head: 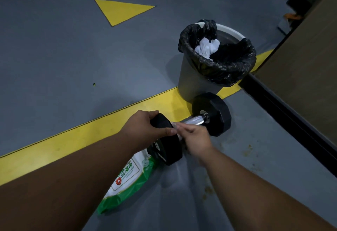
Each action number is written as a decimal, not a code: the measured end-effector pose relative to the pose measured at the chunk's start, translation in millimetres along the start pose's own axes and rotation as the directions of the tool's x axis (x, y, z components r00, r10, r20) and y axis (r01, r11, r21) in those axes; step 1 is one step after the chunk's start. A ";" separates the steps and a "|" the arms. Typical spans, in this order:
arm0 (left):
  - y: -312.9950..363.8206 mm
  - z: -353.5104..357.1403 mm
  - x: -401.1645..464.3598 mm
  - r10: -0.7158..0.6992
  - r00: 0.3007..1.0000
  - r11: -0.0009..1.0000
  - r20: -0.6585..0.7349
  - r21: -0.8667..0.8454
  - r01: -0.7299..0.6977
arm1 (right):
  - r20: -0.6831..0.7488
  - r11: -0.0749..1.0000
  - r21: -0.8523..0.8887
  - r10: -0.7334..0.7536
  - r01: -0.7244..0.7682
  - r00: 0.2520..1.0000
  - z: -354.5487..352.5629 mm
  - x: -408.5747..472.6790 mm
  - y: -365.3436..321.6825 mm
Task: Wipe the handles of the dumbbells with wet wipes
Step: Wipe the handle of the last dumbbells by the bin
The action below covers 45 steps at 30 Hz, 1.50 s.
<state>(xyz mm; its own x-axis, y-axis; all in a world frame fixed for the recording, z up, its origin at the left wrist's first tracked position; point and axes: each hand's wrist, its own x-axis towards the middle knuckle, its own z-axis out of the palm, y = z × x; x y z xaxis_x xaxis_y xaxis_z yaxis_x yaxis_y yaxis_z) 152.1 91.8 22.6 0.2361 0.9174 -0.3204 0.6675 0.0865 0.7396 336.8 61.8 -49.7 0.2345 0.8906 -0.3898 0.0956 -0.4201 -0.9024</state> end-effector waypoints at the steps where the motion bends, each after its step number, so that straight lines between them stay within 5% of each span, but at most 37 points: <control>1: -1.4 0.0 0.1 -0.004 1.000 1.000 0.000 -0.011 0.004 | -0.090 0.999 -0.021 0.024 -0.026 0.996 -8.8 9.2 -4.1; 4: -2.8 0.3 1.1 -0.009 1.000 1.000 0.005 -0.020 0.009 | -0.338 0.998 0.030 0.065 -0.058 0.939 -19.6 24.4 -10.1; 10: -3.0 1.3 3.2 -0.006 1.000 0.998 0.011 -0.065 0.007 | 0.004 0.992 0.117 0.054 -0.054 0.999 17.6 -14.5 -3.3; 14: -4.6 1.3 3.5 -0.019 1.000 0.996 0.008 -0.093 0.020 | -0.167 0.981 -0.192 -0.052 0.020 0.985 -8.8 15.8 -7.4; 17: -6.3 1.7 4.8 -0.037 0.999 0.994 0.012 -0.105 0.039 | -0.246 0.988 -0.153 -0.052 0.014 0.968 -5.0 16.0 -5.4; 22: -8.7 5.5 6.6 -0.052 0.999 0.991 0.011 -0.124 0.052 | -0.066 0.970 -0.212 -0.134 0.117 0.989 10.3 -6.7 8.0; 29: -9.5 3.7 5.3 -0.026 1.000 0.994 0.000 -0.109 0.026 | -0.190 0.998 0.042 0.043 -0.036 0.981 -5.1 16.0 -10.9; 35: -6.6 4.3 4.1 -0.028 1.000 0.990 -0.005 -0.136 0.027 | 0.080 0.996 -0.089 -0.024 0.031 0.997 5.9 -6.4 -11.1; 41: -9.5 4.0 4.3 -0.019 1.000 0.990 -0.003 -0.143 0.018 | -0.260 1.000 -0.008 0.022 -0.025 0.965 -11.7 21.1 -5.9; 45: -9.4 5.1 2.9 -0.011 1.000 0.989 -0.005 -0.150 0.011 | 0.003 0.999 0.014 -0.052 0.052 0.999 20.2 -0.8 5.4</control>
<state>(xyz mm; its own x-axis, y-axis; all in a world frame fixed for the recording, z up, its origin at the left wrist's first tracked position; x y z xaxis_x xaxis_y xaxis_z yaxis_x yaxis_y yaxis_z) 150.1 91.7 11.6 0.2249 0.9183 -0.3259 0.5567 0.1533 0.8164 317.5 62.3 -58.0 0.2258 0.9119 -0.3428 0.0944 -0.3706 -0.9240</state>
